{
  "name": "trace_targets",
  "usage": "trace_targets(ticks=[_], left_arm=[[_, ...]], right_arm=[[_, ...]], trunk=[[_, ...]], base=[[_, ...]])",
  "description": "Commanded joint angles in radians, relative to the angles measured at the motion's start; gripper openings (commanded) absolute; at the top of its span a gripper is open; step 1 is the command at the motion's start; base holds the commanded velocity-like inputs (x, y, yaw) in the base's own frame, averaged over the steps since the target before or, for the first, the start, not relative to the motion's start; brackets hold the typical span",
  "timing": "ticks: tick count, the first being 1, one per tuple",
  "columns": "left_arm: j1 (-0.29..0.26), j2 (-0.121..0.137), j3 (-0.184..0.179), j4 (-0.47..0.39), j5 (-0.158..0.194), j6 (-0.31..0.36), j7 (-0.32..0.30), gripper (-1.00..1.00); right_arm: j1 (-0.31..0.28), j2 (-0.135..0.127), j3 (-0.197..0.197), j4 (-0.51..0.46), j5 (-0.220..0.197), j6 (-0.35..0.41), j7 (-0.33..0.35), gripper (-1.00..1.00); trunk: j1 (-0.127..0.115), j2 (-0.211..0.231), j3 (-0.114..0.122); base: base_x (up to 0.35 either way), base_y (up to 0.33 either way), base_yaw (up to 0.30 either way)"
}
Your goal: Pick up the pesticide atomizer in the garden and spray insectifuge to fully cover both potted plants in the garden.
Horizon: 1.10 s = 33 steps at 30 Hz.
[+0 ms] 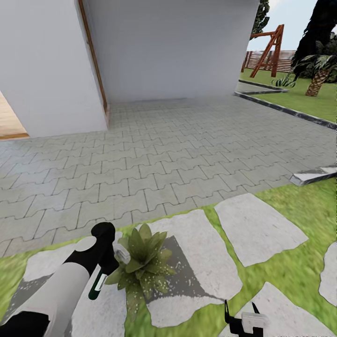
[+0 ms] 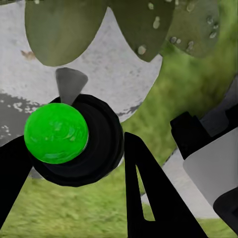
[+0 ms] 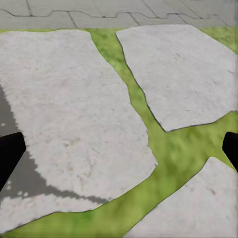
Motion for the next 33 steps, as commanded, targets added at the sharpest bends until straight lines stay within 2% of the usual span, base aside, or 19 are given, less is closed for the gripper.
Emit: trace_targets(ticks=[1,13,33], left_arm=[[0.0,-0.001,-0.005,-0.001,-0.007,0.01,-0.01,-1.0],[0.0,-0.003,-0.004,0.0,-0.007,0.01,-0.009,-1.0],[0.009,-0.003,-0.006,0.002,-0.008,0.01,-0.005,-1.0]], right_arm=[[-0.001,0.0,0.008,0.001,-0.003,-0.002,-0.007,1.0],[-0.001,0.0,0.008,0.001,-0.003,-0.002,-0.007,1.0],[-0.001,0.0,0.008,0.002,-0.002,-0.002,-0.007,1.0]], trunk=[[0.0,0.0,-0.001],[0.0,0.0,-0.001],[0.0,0.0,-0.001]], base=[[-0.034,0.194,-0.018],[-0.16,0.266,-0.212],[0.043,0.305,-0.267]])
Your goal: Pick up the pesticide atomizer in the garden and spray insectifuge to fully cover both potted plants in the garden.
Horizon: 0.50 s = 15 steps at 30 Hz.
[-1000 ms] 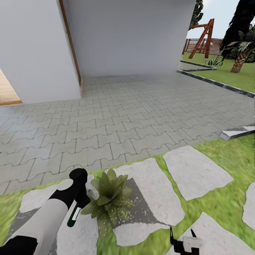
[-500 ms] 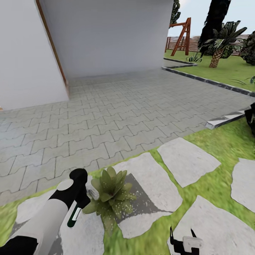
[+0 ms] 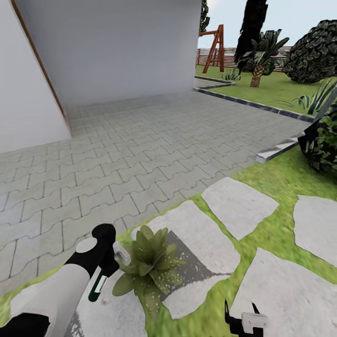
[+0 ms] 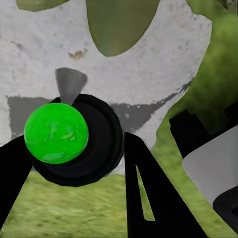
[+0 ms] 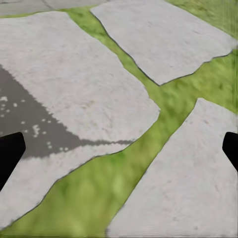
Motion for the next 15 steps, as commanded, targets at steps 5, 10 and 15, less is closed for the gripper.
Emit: trace_targets(ticks=[5,10,15], left_arm=[[0.0,0.002,-0.004,-0.002,-0.007,0.01,-0.008,-1.0],[-0.008,0.002,-0.002,-0.003,-0.005,0.01,-0.009,-1.0],[-0.019,-0.001,-0.001,-0.006,-0.004,0.011,-0.013,-1.0]], right_arm=[[-0.001,0.0,0.008,0.001,-0.004,-0.002,-0.007,1.0],[-0.001,0.0,0.008,0.0,-0.003,-0.002,-0.007,1.0],[-0.001,0.0,0.008,0.0,-0.003,-0.002,-0.006,1.0]], trunk=[[0.0,0.0,-0.001],[0.0,0.0,-0.001],[0.0,0.0,-0.001]], base=[[-0.003,0.028,-0.267],[0.0,0.001,-0.238],[0.087,0.0,-0.03]])
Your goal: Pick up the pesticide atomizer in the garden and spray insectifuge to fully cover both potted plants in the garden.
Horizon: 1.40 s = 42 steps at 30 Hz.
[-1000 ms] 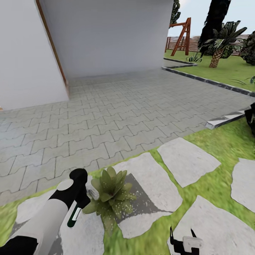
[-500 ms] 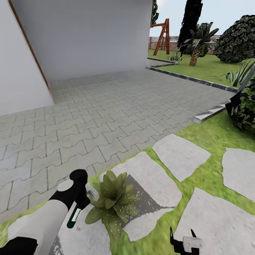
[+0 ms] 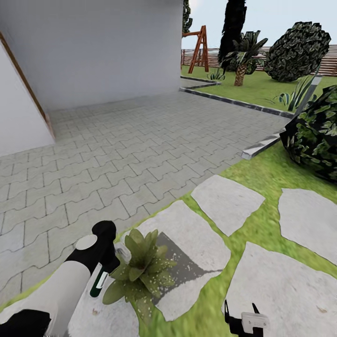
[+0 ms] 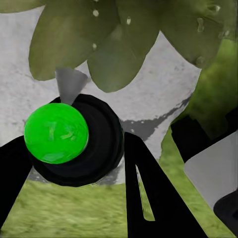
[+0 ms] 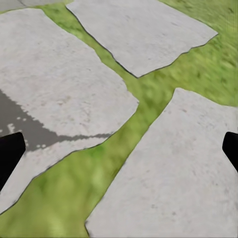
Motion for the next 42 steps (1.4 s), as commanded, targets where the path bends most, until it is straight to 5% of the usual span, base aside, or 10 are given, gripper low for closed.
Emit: trace_targets(ticks=[1,9,19,42], left_arm=[[-0.009,0.001,-0.003,-0.001,-0.007,0.01,-0.011,-1.0],[-0.003,0.005,-0.009,0.001,-0.009,0.008,-0.006,-1.0],[-0.001,0.009,-0.007,0.002,-0.008,0.007,-0.003,-1.0],[-0.006,0.012,-0.008,0.012,-0.009,0.007,-0.003,-1.0]], right_arm=[[-0.001,0.0,0.008,0.001,-0.002,-0.001,-0.007,1.0],[-0.001,0.001,0.009,0.0,-0.001,-0.001,-0.006,1.0],[-0.001,0.006,0.008,0.001,-0.001,-0.001,-0.006,1.0],[-0.001,0.014,0.008,0.002,-0.001,-0.001,-0.006,1.0]], trunk=[[0.0,0.0,-0.001],[0.0,0.0,-0.001],[0.0,0.0,-0.001],[0.0,0.0,-0.001]], base=[[0.282,0.0,-0.002],[0.084,0.0,-0.007],[-0.284,0.038,-0.27],[-0.088,0.296,-0.12]])
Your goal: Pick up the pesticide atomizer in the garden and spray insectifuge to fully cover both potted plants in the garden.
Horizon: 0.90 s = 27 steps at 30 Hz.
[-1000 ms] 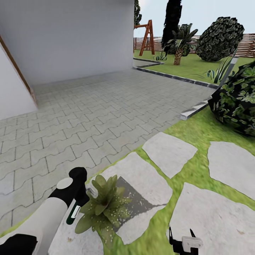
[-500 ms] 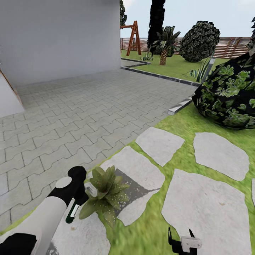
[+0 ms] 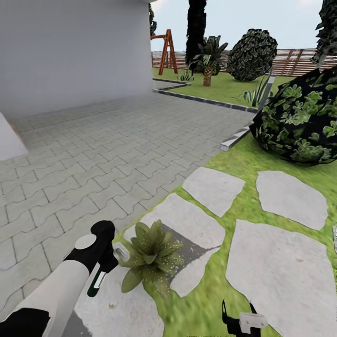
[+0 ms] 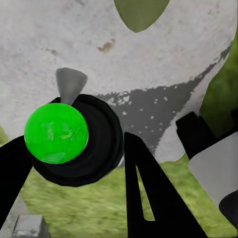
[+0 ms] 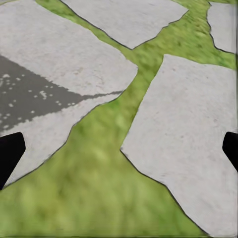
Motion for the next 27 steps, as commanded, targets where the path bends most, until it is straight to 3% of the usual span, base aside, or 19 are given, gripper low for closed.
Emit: trace_targets(ticks=[1,11,18,27], left_arm=[[0.0,0.0,-0.004,-0.001,-0.006,0.01,-0.01,-1.0],[0.001,-0.006,-0.002,-0.001,-0.007,0.01,-0.009,-1.0],[-0.005,-0.008,0.0,-0.01,-0.003,0.01,-0.012,-1.0],[-0.003,-0.017,0.002,-0.013,0.002,0.007,-0.02,-1.0]], right_arm=[[-0.001,0.0,0.008,0.001,-0.002,-0.002,-0.007,1.0],[-0.001,0.0,0.008,0.001,-0.002,-0.002,-0.007,1.0],[-0.001,0.0,0.008,0.001,-0.002,-0.002,-0.007,1.0],[-0.001,0.0,0.008,0.001,-0.002,-0.002,-0.007,1.0]], trunk=[[0.0,0.0,-0.001],[0.0,0.0,-0.001],[0.0,0.0,-0.001],[0.0,0.0,-0.001]], base=[[0.0,0.338,-0.266],[0.093,0.312,-0.267],[0.033,0.042,-0.245],[0.0,0.001,-0.018]])
